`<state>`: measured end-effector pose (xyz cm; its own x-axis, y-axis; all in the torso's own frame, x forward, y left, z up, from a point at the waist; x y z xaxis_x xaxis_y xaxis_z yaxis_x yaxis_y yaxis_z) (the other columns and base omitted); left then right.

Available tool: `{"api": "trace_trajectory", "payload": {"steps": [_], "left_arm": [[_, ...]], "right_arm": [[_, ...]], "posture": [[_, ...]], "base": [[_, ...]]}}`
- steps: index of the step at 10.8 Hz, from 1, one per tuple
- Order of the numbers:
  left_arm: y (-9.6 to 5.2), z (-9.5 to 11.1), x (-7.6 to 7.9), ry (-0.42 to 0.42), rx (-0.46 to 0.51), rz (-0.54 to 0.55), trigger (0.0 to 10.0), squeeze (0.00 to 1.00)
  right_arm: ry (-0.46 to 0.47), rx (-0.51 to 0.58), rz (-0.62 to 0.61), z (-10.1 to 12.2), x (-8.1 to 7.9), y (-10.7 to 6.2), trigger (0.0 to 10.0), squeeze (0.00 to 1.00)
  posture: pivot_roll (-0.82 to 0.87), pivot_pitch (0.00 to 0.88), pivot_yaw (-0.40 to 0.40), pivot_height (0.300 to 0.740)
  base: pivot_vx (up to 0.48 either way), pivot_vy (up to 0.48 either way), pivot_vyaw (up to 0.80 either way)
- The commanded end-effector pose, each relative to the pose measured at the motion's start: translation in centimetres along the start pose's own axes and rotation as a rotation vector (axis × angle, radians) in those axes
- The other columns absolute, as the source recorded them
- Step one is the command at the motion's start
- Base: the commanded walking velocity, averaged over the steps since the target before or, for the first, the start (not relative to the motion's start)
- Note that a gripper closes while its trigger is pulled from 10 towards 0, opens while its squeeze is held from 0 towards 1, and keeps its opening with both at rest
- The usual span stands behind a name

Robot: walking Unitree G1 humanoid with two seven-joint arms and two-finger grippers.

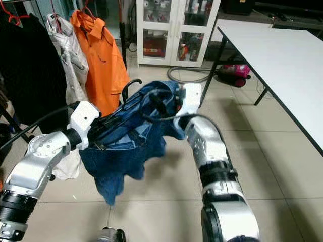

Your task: Hang hanger

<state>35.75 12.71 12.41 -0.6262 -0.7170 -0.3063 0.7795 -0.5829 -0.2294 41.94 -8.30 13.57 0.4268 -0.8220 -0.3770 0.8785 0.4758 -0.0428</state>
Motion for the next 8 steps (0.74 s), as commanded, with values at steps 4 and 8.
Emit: {"api": "trace_trajectory", "payload": {"steps": [4, 8], "left_arm": [[0.7, 1.7, 1.6, 0.015, 0.060, -0.035, 10.0, 0.00], [1.1, 2.4, 1.5, 0.016, 0.080, -0.031, 10.0, 0.00]], "right_arm": [[0.057, -0.042, -0.063, -0.4, 0.5, 1.1, 10.0, 0.00], [-0.029, -0.112, -0.148, -1.6, 1.1, 1.7, 0.0, 0.00]], "posture": [[0.04, 0.000, -0.059, 0.740], [0.03, 0.000, -0.067, 0.740]], "base": [[0.000, 0.000, 0.00], [0.000, 0.000, 0.00]]}}
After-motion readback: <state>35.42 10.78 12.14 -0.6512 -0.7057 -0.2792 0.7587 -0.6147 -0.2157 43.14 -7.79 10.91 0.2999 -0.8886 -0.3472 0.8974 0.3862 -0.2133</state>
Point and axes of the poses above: a point about 5 cm out from each wrist's last joint towards the gripper, its own y axis pointing out of the wrist towards the gripper, its own z axis along the axis of the wrist's last joint, x = y × z, the point moved 6 cm from there along y, pointing out of the wrist towards the gripper, and after that the axes turned 2 degrees about y, right-handed, at the moved point
